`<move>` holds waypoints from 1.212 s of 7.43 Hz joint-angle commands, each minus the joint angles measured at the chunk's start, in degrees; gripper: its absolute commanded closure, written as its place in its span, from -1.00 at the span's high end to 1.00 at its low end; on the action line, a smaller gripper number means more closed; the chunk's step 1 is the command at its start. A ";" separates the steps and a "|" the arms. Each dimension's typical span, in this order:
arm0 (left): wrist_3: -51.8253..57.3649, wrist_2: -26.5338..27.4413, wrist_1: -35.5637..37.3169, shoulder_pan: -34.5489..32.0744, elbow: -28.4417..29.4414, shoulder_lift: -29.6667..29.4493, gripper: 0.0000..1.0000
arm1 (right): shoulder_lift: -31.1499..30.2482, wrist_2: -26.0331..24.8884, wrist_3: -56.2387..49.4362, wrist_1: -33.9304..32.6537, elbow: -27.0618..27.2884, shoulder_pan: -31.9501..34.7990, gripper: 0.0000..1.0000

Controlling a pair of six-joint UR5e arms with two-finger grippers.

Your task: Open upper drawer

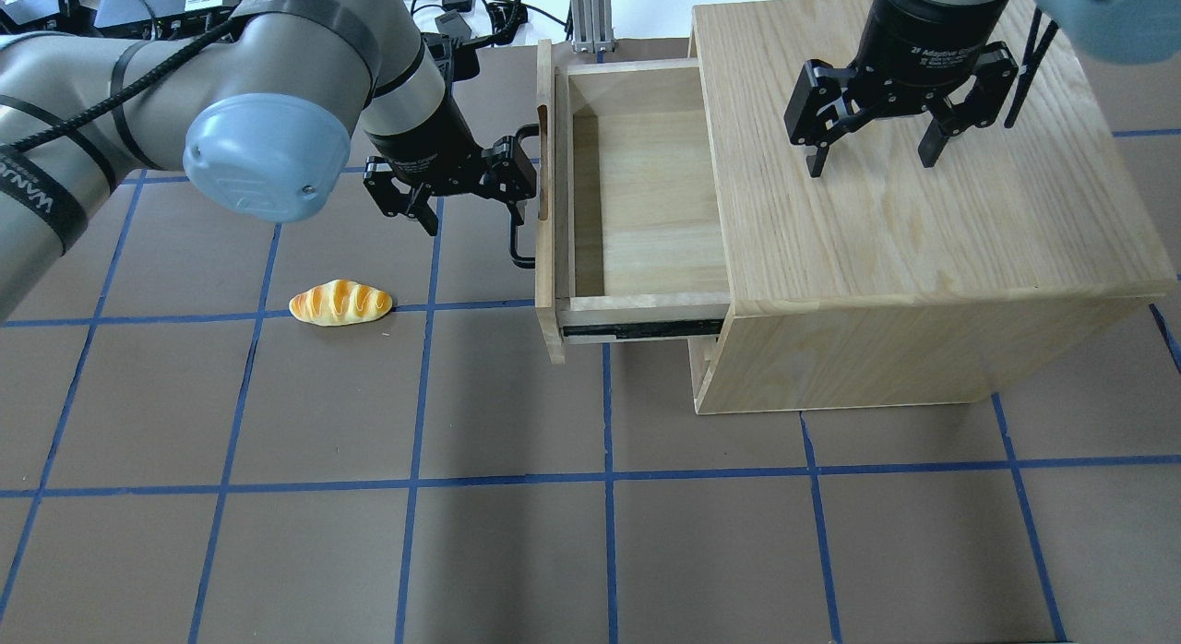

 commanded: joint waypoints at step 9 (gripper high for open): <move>11.25 6.78 -20.49 11.62 5.24 14.29 1.00 | 0.00 0.00 0.00 0.00 -0.01 0.00 1.00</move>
